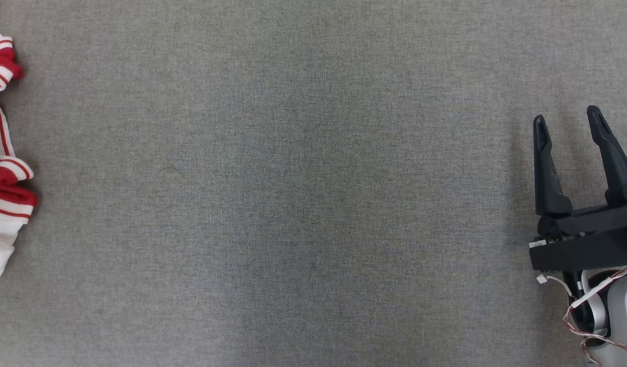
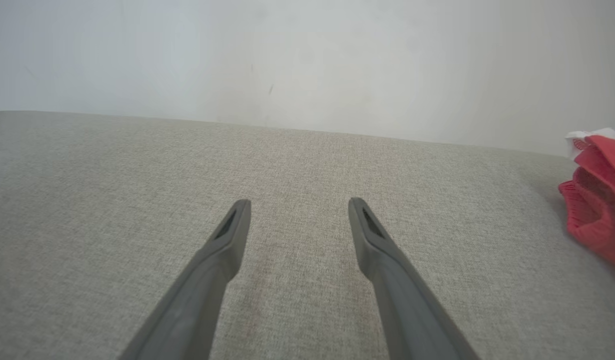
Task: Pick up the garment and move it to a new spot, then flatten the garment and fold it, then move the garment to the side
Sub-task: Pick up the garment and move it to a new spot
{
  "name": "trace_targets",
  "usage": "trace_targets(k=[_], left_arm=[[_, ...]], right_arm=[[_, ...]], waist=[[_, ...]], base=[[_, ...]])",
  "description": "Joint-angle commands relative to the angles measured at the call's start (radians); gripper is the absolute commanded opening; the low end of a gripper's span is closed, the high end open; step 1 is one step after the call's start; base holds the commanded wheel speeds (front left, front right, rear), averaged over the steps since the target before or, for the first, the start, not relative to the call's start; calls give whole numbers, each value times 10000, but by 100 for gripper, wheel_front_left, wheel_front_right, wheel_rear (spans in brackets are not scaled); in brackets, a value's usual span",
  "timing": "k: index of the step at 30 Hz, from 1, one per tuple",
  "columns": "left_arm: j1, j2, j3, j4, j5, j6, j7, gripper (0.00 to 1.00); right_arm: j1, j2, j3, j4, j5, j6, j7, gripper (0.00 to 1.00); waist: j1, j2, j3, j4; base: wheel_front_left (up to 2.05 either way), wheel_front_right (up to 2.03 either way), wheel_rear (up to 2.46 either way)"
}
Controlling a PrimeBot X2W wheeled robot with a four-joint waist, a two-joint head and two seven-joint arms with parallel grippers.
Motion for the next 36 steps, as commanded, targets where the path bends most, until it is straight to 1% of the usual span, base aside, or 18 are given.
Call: trace_targets(k=[1,7,9,12,16,20,25,30,36], left_arm=[[218,-14,-117,308,-5,38,-48,0],[-309,343,-358,433,156,36,-1334,0],[-478,344,-518,357,247,34,-1722,0],[-817,523,-718,200,315,34,-2231,0],[-1232,575,-907,-117,253,33,-2534,0],[-1750,695,-1260,-842,351,33,-2776,0],[-2282,678,-1944,-2134,500,33,-2776,0],[-2556,534,-2708,-3792,431,33,-2273,0],[-2452,29,-3410,-5673,201,47,-1429,0]], right_arm=[[-32,-10,-9,29,-47,-28,24,100],[27,105,14,253,36,-28,-117,100],[68,150,43,392,95,-28,-187,100],[99,282,131,658,199,-28,-371,100],[168,467,203,989,288,-28,-602,100],[305,738,217,1482,369,-28,-948,100],[441,1006,241,2101,526,-28,-1351,100],[581,1210,286,2615,716,-28,-1628,100],[689,1385,324,3022,912,-28,-1844,100]], waist=[[1,0,-63,-1],[1,0,-467,56],[1,0,-652,88],[1,0,-965,114],[1,0,-1327,78],[1,0,-1851,-52],[1,0,-2444,-466],[1,0,-2867,-1103],[1,0,-3148,-2011]], base=[[0,0,0],[0,0,0],[0,0,0],[0,0,0],[0,0,0],[0,0,0],[0,0,0],[0,0,0],[0,0,0]])
